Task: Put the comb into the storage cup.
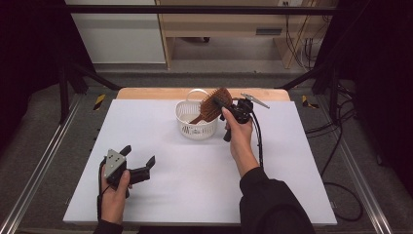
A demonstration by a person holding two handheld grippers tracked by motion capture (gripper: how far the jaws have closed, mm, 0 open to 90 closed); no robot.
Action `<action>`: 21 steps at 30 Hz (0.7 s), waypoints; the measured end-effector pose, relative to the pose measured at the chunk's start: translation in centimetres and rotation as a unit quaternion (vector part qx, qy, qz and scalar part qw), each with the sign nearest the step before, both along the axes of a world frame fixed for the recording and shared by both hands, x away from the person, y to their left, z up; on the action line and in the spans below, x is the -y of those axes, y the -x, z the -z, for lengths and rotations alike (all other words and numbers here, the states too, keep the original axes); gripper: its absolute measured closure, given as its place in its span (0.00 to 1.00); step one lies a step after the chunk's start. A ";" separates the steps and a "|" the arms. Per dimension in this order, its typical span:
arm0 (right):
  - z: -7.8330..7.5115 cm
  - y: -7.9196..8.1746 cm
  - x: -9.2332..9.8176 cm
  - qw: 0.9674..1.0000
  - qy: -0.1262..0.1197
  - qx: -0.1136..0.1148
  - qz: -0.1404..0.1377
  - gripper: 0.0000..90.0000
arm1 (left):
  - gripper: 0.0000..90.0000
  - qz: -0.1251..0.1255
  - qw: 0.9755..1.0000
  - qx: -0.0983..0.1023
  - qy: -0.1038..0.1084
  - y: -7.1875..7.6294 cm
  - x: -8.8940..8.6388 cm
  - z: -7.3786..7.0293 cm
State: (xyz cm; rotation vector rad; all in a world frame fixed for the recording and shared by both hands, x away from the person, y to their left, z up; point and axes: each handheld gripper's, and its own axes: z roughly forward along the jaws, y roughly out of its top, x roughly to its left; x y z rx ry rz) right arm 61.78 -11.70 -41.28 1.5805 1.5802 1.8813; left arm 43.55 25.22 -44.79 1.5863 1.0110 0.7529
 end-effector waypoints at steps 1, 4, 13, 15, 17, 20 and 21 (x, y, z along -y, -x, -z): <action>0.0 0.0 0.0 1.000 0.000 0.000 0.000 0.47 | 0.03 0.000 1.000 0.000 0.000 0.0 0.0 0.0; 0.0 0.0 0.0 1.000 0.001 0.000 0.000 0.46 | 0.03 0.000 1.000 -0.001 0.000 0.0 0.0 0.0; 0.0 0.0 0.0 1.000 0.009 0.002 -0.001 0.44 | 0.03 0.000 1.000 -0.001 -0.001 0.0 0.0 0.0; 0.0 0.0 0.0 1.000 0.012 -0.002 0.001 0.38 | 0.03 0.000 1.000 -0.001 -0.001 0.0 0.0 0.0; 0.0 0.0 0.1 1.000 0.011 -0.012 0.002 0.35 | 0.03 0.000 1.000 -0.001 -0.002 0.0 0.0 0.0; 0.2 -0.1 0.3 1.000 0.006 -0.018 -0.004 0.34 | 0.03 0.001 1.000 0.000 -0.003 0.0 0.1 0.0; 0.2 -0.2 0.3 1.000 0.004 -0.022 -0.006 0.33 | 0.03 0.001 1.000 0.000 -0.004 0.0 0.1 0.0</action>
